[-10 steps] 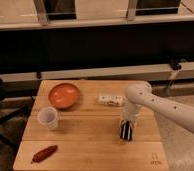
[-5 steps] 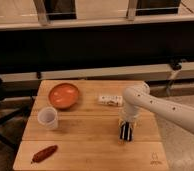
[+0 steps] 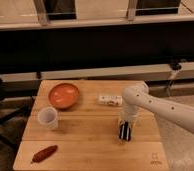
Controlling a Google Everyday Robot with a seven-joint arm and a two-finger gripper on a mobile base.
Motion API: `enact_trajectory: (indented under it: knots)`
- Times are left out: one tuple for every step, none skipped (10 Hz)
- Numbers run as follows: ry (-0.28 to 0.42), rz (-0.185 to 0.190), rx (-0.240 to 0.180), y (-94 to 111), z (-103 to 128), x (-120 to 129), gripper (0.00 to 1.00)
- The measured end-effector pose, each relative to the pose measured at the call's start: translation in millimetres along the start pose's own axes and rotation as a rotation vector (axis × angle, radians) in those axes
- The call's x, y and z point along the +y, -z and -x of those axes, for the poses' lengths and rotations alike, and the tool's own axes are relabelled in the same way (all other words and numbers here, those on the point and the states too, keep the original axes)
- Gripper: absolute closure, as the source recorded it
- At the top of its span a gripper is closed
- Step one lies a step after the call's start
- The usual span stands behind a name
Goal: Place the eraser on the white sponge
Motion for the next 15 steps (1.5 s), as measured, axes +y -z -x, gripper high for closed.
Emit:
enact_trajectory:
  knots:
    - [0.001, 0.000, 0.000, 0.1, 0.0, -0.4, 0.21]
    - [0.001, 0.000, 0.000, 0.2, -0.2, -0.7, 0.20]
    - [0.002, 0.001, 0.000, 0.3, -0.4, -1.2, 0.20]
    - [0.003, 0.001, 0.001, 0.4, -0.6, -1.5, 0.20]
    - [0.005, 0.002, 0.001, 0.4, -0.9, -2.2, 0.20]
    - [0.006, 0.003, 0.001, 0.3, -0.9, -3.0, 0.20]
    - [0.007, 0.003, 0.000, 0.3, -0.9, -3.0, 0.20]
    - [0.007, 0.003, 0.000, 0.2, -0.8, -2.7, 0.20]
    - [0.007, 0.003, -0.001, -0.3, -0.5, -2.5, 0.20]
    - [0.007, 0.002, -0.001, -0.2, -0.4, -2.7, 0.20]
    - [0.004, -0.002, 0.003, 0.3, 0.1, -2.1, 0.20]
    - [-0.006, -0.005, 0.020, 2.2, 0.6, -0.1, 0.20]
    - [-0.023, -0.020, 0.054, 5.4, 1.2, 2.2, 0.20]
    - [-0.027, -0.028, 0.066, 7.1, 2.4, 3.2, 0.20]
    - [-0.024, -0.039, 0.078, 9.0, 3.4, 2.4, 0.20]
